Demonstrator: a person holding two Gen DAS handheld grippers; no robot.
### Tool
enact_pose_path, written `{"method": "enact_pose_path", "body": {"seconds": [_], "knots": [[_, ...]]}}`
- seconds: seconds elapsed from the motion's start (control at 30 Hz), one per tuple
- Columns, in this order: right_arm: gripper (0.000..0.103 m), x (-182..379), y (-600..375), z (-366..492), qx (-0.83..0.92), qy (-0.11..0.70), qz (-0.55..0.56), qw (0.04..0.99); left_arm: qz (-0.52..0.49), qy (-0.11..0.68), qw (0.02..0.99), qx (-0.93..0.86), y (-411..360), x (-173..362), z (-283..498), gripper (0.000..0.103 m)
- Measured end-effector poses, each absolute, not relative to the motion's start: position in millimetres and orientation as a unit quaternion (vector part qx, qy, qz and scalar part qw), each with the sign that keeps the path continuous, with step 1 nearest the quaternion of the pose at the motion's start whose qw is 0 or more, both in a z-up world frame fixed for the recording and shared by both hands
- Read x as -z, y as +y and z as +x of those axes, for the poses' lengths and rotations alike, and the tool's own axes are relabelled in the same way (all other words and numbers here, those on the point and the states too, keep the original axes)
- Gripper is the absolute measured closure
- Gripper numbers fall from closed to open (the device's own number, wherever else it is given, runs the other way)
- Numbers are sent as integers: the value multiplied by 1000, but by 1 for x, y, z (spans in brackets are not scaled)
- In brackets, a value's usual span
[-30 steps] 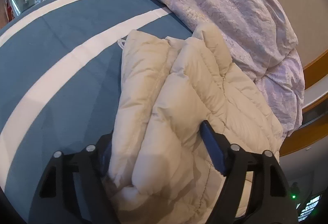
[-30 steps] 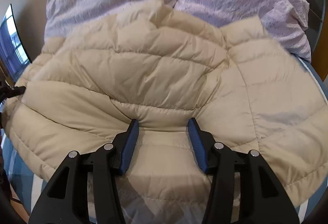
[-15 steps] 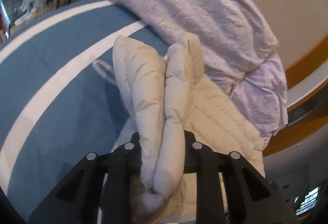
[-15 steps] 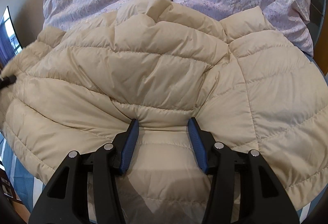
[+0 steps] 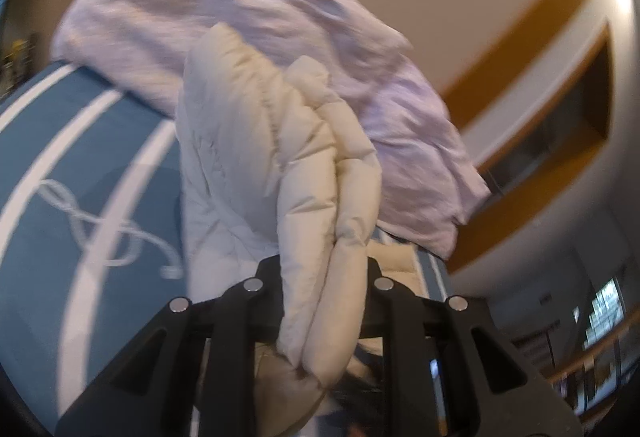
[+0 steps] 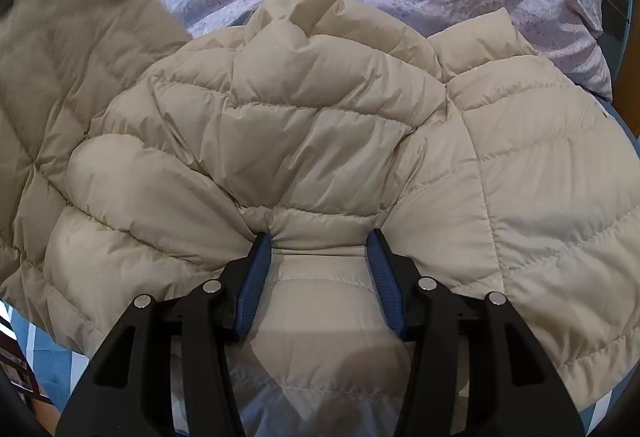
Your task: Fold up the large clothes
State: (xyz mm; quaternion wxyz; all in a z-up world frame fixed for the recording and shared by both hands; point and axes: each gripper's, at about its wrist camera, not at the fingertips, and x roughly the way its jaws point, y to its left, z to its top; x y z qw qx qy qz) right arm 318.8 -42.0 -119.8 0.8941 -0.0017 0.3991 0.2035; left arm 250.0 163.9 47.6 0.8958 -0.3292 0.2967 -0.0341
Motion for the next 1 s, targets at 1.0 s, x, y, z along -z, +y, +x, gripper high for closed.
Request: {"method": "enact_pose_path", "body": {"seconds": [1.0], "knots": [[52, 119, -85, 336, -220, 398, 87, 886, -377, 374, 833, 158, 34, 7, 336, 83]]}}
